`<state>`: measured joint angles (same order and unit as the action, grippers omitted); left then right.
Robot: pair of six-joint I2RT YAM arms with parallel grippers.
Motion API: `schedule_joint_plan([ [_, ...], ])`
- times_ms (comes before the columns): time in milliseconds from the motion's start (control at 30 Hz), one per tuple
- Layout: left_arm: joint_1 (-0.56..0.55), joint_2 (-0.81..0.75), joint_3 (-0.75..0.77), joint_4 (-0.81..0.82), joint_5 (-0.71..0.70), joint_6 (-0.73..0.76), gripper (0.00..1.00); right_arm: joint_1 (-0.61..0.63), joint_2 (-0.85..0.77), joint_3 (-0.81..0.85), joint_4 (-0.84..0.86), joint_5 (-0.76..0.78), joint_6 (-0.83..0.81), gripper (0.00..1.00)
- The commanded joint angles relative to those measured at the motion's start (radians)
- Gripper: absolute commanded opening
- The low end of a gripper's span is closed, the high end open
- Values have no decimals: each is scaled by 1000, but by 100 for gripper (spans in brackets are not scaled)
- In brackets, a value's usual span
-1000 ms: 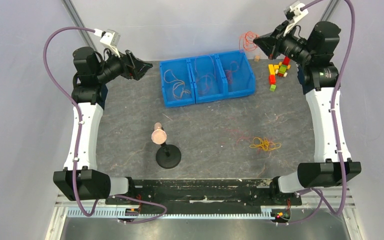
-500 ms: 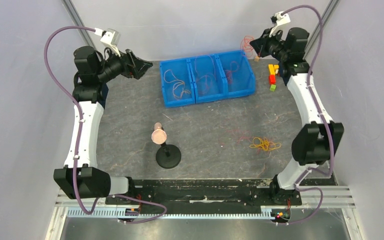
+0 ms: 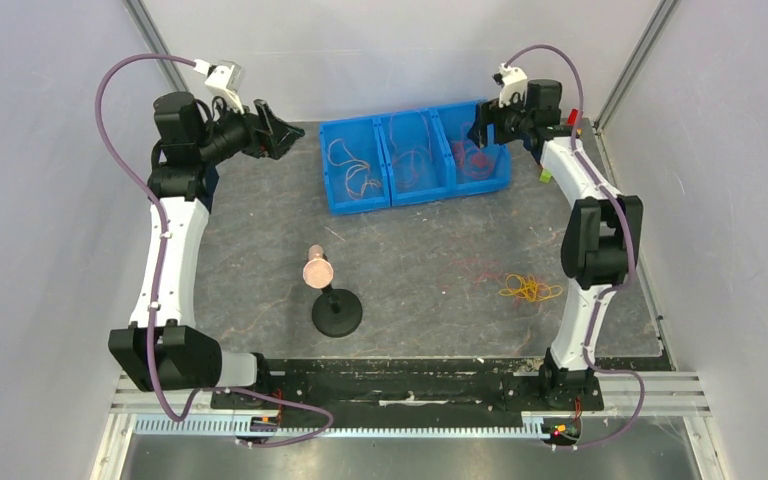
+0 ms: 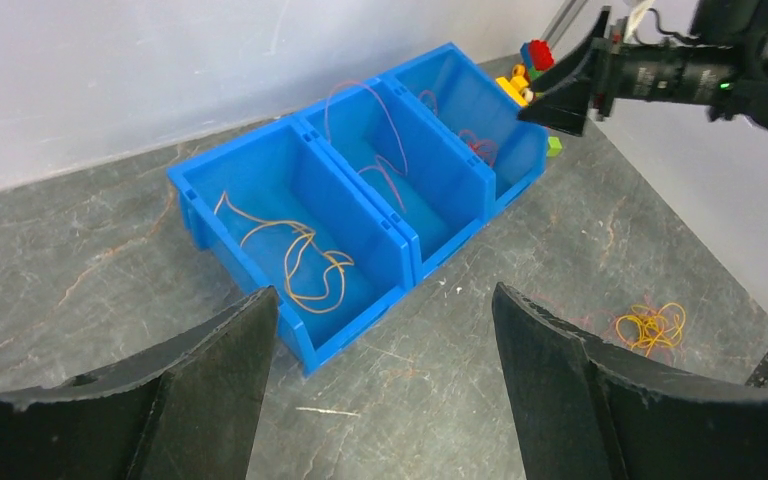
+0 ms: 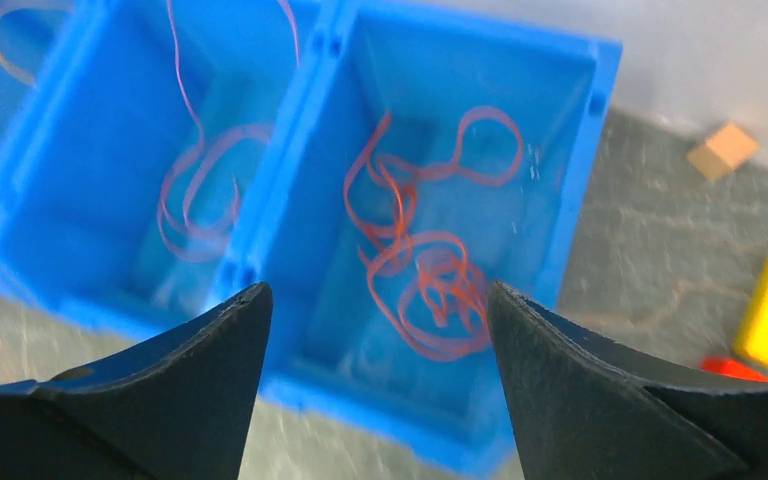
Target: Untangle the cables
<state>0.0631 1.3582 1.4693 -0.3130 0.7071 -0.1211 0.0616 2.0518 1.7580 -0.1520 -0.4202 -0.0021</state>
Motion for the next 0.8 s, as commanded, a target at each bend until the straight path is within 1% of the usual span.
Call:
schedule_joint_plan([
  [0,1,11,67,-85,-30,64,85,-53,-209,4,-339,-45,-261,82],
  [67,1,9,60,-84,-5,51,85,-54,-323,-68,-577,-51,-501,83],
  [133,1,-1,35,-52,15,21,85,-54,-428,-174,-772,1,-669,83],
  [167,1,-6,23,-32,27,3,85,-54,-473,-227,-861,31,-736,83],
  [233,0,-14,0,2,49,-28,85,-54,-572,-365,-961,91,-830,83],
  [267,0,-17,-8,15,61,-42,85,-54,-619,-441,-991,121,-852,83],
  [367,-5,-26,-16,23,87,-51,85,-54,-700,-628,-1004,205,-885,80],
  [400,-7,-33,-17,24,88,-48,85,-53,-710,-678,-991,227,-893,76],
  [533,-9,-51,-18,17,81,-27,85,-54,-733,-820,-840,258,-880,67],
  [600,-8,-57,-17,7,76,-16,85,-54,-715,-831,-807,230,-863,62],
  [633,-8,-58,-17,1,76,-11,85,-53,-700,-816,-805,202,-848,61],
  [733,-9,-60,-20,-9,75,-2,85,-54,-669,-747,-805,93,-781,61],
  [767,-8,-60,-21,-9,75,-2,85,-54,-659,-724,-797,55,-756,63],
])
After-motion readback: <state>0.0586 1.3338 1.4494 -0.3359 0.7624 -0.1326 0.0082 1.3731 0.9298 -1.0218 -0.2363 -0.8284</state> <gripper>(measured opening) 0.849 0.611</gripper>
